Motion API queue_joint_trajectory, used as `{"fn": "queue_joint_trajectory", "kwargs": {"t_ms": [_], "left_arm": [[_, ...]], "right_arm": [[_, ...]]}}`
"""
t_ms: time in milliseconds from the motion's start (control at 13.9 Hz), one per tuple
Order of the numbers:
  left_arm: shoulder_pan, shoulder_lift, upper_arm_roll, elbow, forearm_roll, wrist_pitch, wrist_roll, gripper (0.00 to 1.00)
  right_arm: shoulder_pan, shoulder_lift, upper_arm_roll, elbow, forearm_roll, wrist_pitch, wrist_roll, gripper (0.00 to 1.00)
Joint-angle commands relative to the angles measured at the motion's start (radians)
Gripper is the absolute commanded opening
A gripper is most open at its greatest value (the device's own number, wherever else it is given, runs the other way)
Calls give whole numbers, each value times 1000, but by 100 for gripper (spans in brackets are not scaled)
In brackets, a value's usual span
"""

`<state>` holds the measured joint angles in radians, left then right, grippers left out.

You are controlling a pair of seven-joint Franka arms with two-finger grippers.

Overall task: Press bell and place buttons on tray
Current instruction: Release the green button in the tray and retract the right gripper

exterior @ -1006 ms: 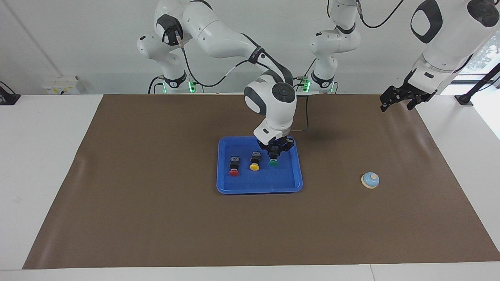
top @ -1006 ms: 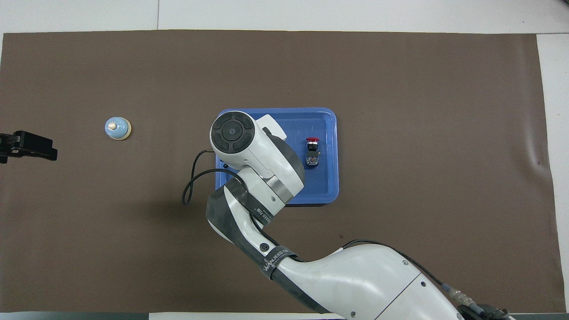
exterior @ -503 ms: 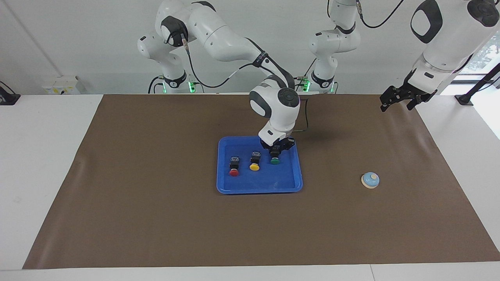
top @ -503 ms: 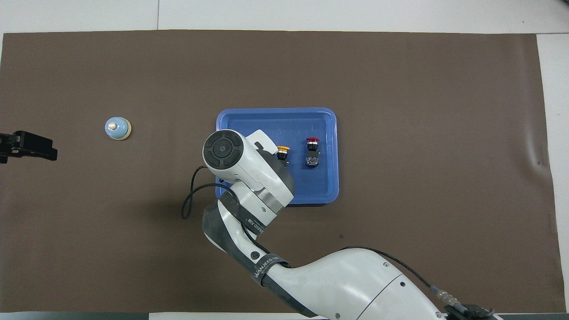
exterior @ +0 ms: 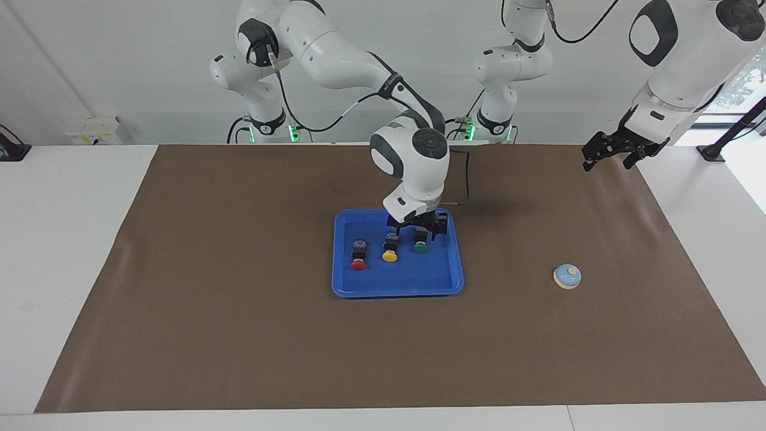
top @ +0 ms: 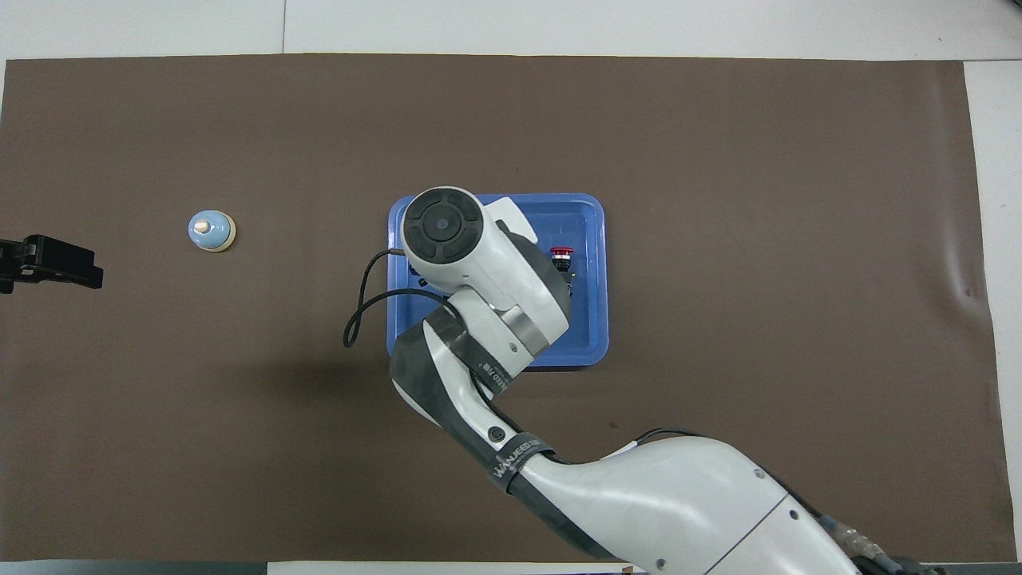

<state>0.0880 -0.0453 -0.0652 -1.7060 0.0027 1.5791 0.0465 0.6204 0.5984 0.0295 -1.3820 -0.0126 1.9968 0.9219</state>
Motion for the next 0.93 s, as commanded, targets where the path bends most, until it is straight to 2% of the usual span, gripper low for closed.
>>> {"fn": "queue_joint_trajectory", "kwargs": {"t_ms": [0,144,575,862], "left_arm": [[9,-14,-4,-9,-9,-2,-2,100],[9,-14,-4,-9,-9,-2,-2,100],[9,-14,-4,-9,-9,-2,-2,100],[9,-14,-4,-9,-9,-2,-2,100]], "right_arm": [[-127,-72,10,-14,2,-26,-90,100],[-213,-103,10,-23,2,-52,-208,100],[-441,-216,12,-23,3,-254,-667,100],[-534,-305,12,-19,3,-366,-813,100]]}}
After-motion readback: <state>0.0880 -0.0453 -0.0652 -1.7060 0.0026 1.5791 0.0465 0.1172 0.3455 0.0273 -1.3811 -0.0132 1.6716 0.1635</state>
